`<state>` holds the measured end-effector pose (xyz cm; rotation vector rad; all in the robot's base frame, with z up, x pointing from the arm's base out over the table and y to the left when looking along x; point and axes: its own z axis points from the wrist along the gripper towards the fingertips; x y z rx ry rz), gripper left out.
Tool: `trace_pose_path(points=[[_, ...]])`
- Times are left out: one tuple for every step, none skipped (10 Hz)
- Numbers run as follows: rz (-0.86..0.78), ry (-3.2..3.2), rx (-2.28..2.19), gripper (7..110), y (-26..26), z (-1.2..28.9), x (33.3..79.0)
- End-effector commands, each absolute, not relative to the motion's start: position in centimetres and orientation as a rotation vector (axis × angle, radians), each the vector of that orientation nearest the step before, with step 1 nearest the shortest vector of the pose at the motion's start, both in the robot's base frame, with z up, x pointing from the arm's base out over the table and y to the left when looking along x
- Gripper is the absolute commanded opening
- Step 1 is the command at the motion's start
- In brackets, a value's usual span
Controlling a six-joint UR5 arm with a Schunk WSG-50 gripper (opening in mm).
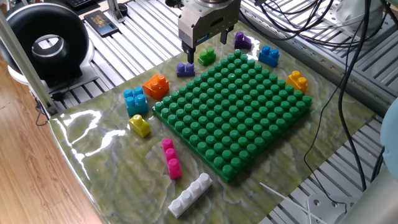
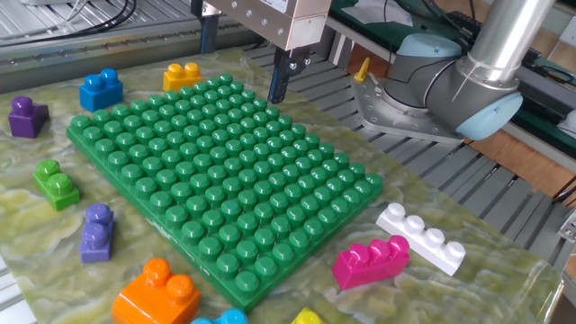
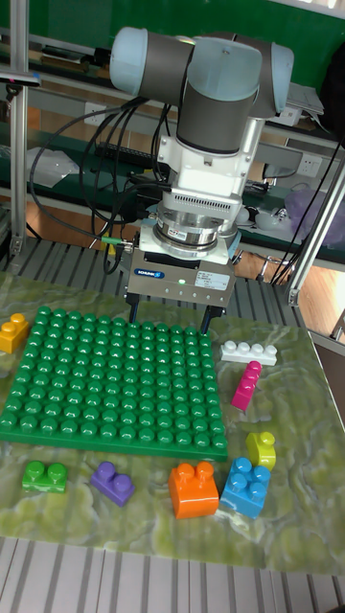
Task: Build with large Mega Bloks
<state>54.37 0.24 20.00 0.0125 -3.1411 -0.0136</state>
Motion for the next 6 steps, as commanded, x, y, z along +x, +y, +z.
trace_pose_path(points=[[-0.014, -3.141, 0.012, 107, 0.5, 20.0, 54.4], [-0.124, -3.179, -0.211, 107, 2.1, 20.0, 55.7], [-0.127, -3.18, -0.211, 7, 2.2, 19.8, 55.8], [-0.127, -3.181, -0.211, 7, 2.2, 19.7, 55.8], [-0.127, -3.181, -0.214, 7, 2.2, 19.7, 55.8], [-0.127, -3.181, -0.214, 7, 2.2, 19.7, 55.8]])
